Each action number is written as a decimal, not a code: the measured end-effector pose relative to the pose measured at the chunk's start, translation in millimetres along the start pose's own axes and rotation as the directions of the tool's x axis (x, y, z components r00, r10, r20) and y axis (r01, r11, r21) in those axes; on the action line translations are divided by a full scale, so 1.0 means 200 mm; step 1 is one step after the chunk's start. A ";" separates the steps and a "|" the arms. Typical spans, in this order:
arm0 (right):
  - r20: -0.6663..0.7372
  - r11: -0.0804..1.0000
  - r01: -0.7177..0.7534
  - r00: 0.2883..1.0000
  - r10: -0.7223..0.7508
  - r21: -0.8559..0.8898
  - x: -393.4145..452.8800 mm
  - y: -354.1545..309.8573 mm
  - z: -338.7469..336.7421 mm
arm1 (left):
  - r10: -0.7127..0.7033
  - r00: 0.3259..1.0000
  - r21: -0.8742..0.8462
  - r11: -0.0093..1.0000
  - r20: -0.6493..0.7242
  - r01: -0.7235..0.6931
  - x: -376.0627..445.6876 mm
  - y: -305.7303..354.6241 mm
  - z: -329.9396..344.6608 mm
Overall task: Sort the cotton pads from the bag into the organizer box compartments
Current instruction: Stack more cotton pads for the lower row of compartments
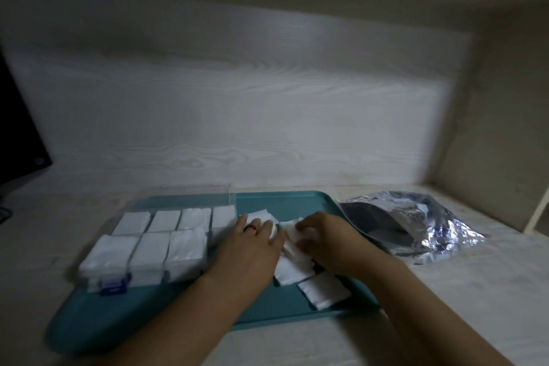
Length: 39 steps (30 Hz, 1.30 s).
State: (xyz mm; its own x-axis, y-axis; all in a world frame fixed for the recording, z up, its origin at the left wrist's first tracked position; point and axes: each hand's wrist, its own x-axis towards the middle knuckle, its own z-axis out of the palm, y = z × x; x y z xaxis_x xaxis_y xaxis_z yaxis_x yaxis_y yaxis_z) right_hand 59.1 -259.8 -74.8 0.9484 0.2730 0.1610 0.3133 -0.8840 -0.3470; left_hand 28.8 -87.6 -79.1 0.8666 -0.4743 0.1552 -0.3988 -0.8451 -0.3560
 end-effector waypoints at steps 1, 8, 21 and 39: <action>-0.010 1.000 0.010 1.000 -0.010 -0.014 0.00 0.00 -0.02 | -0.019 1.000 -0.030 0.999 0.002 0.020 0.02 0.00 0.01; -0.110 0.988 0.044 0.994 -0.028 0.149 0.00 0.03 -0.06 | -0.150 0.969 -0.209 0.972 -0.196 0.108 -0.03 -0.08 0.04; -0.235 0.969 0.156 0.966 -0.110 0.189 0.02 0.05 -0.01 | -0.150 0.955 -0.657 0.752 -0.254 -0.057 0.14 -0.17 -0.03; -0.244 0.938 0.230 0.955 -0.167 0.258 0.00 0.05 -0.08 | -0.179 0.948 -0.871 0.468 -0.262 -0.152 0.02 -0.15 0.01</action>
State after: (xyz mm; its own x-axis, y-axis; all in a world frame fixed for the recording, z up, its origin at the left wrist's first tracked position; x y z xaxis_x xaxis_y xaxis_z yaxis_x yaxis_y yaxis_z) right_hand 60.8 -273.7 -63.9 0.8422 0.3153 0.4373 0.5242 -0.6686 -0.5274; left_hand 44.9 -63.9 -69.7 0.8145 -0.3630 0.4526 -0.5798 -0.5378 0.6121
